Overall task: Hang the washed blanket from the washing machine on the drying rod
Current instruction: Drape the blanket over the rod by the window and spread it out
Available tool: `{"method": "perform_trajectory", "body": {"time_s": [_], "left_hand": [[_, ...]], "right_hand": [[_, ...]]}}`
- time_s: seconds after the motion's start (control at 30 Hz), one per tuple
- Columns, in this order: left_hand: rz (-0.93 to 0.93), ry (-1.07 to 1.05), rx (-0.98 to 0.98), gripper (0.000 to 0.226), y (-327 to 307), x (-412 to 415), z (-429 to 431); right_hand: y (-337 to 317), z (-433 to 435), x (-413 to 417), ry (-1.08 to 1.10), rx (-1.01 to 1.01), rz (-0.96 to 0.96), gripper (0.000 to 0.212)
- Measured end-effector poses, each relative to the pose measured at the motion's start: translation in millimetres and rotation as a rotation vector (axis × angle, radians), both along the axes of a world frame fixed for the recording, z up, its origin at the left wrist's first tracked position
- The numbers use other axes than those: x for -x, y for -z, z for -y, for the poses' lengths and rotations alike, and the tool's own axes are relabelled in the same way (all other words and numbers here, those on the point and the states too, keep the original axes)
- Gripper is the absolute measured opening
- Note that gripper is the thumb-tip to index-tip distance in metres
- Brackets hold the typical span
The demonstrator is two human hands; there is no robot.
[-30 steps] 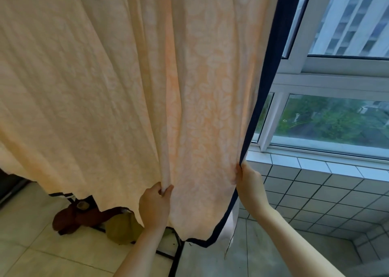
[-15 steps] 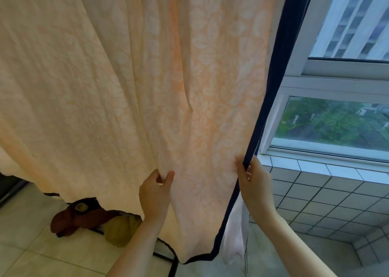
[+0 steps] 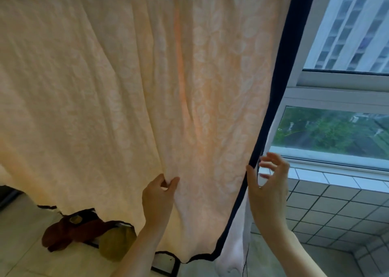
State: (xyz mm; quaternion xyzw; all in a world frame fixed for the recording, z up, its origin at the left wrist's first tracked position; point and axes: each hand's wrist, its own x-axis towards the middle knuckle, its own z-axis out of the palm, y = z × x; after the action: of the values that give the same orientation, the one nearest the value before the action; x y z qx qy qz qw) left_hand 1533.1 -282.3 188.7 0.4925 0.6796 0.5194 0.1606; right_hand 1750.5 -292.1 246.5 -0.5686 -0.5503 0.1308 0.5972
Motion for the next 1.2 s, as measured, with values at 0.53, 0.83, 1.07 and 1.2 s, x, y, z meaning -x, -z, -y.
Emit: {"method": "perform_trajectory", "body": {"time_s": [0.53,0.83,1.07,1.2], "left_hand": [[0.220,0.002,-0.231,0.036,-54.2,112.1,-30.9],[0.015,-0.193,-0.245,0.021,-65.5,251.4,-68.1],[0.011,-0.288,-0.138,0.078,-61.1,350.0,-96.9],[0.075,-0.178,-0.025,0.114,-63.5,371.6,-114.4]], "right_hand": [[-34.2,-27.4,152.1,-0.212,0.002,0.359,0.036],[-38.1,-34.0,260.7,-0.124,-0.092,0.417,0.029],[-35.5,-64.6,329.3,-0.028,0.192,0.286,0.086],[-37.3,-83.2,358.9,0.094,0.296,0.287,0.095]]}}
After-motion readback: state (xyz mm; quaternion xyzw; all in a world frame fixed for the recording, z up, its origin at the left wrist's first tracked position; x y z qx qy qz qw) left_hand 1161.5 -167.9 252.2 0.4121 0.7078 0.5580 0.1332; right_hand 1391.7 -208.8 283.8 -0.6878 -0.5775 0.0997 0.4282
